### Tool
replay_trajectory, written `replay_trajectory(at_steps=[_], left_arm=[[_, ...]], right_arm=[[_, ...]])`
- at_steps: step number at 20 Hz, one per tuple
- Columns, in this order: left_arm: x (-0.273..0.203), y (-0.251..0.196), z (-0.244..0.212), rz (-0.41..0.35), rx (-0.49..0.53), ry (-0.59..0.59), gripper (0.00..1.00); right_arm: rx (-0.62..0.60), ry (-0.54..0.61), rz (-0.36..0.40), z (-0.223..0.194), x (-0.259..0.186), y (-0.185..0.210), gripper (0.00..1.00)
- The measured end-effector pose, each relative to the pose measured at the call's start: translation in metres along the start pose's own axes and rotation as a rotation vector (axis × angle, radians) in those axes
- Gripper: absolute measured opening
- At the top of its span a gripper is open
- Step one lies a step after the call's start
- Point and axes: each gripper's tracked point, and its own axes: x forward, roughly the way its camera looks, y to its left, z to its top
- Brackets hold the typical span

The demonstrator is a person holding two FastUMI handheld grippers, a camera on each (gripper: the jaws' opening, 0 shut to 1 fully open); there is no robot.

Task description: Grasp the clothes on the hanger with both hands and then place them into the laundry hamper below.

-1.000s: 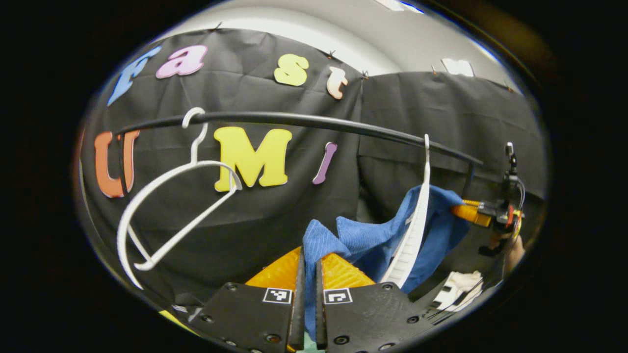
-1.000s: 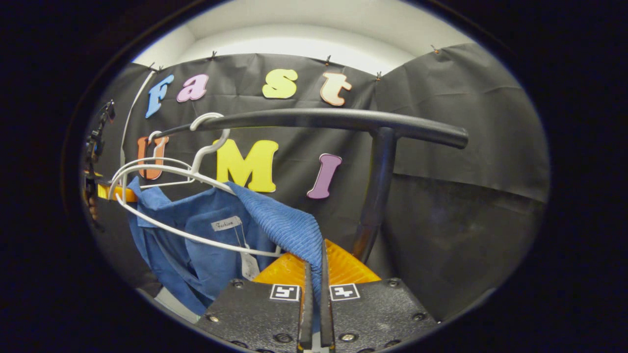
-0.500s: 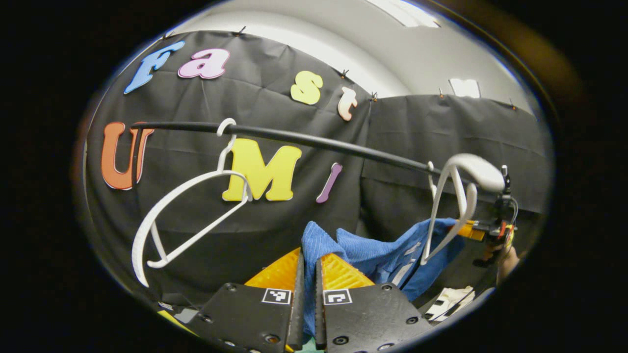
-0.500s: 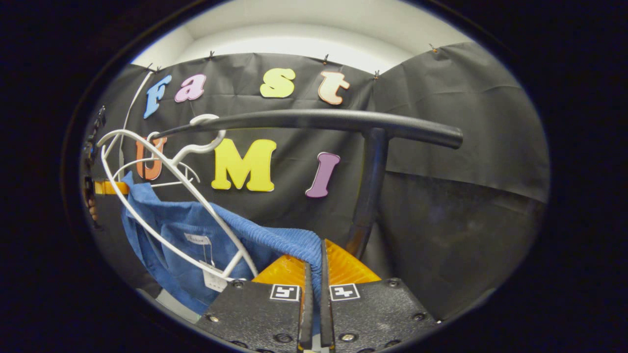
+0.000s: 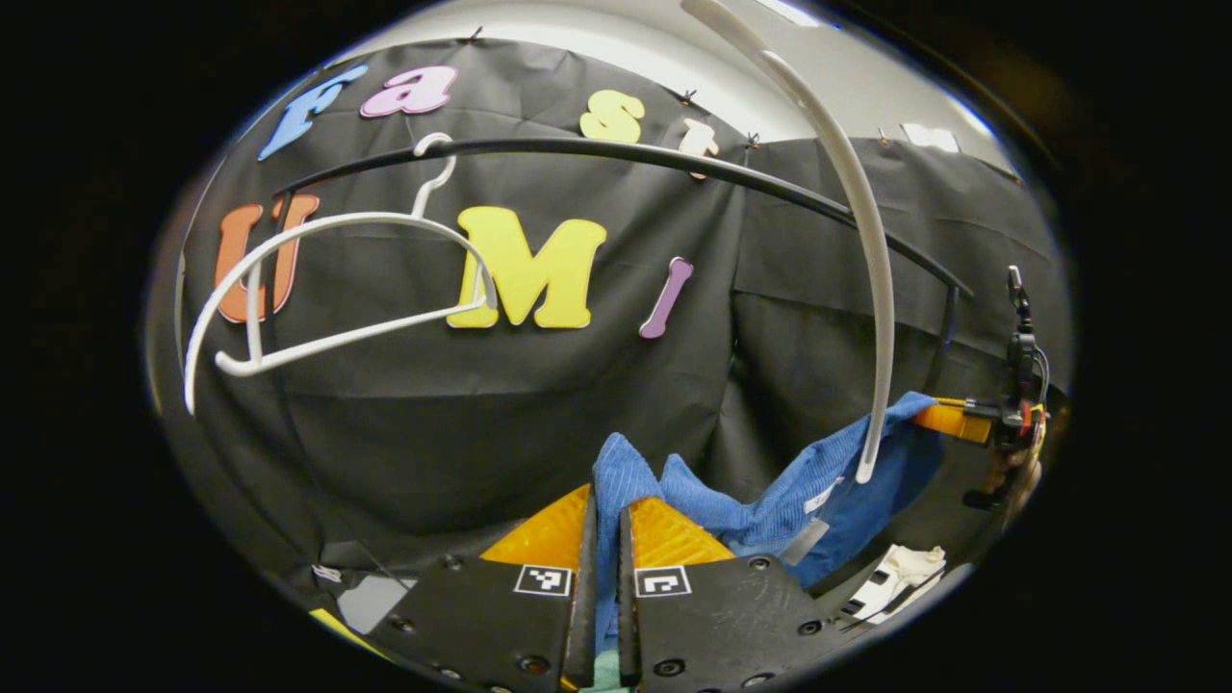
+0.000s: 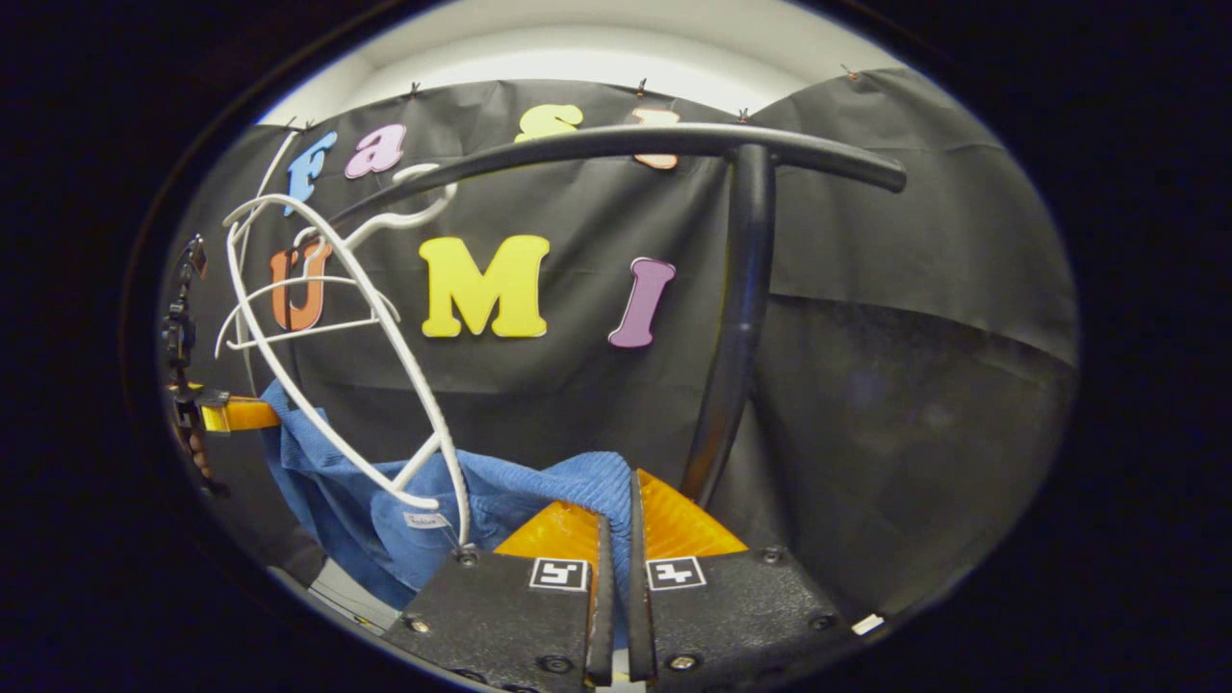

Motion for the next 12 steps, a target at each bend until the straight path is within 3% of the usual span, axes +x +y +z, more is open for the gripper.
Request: replay_trajectory(at_steps=[8, 12], left_arm=[[-0.018, -0.013, -0.038, 0.095, -0.006, 0.032, 0.10], [-0.024, -0.023, -0.062, 0.126, -0.009, 0.056, 0.10]], right_arm=[[-0.019, 0.097, 0.074, -0.058, 0.002, 0.036, 0.08], [-0.002, 0.181, 0.175, -0.099, 0.001, 0.079, 0.08]])
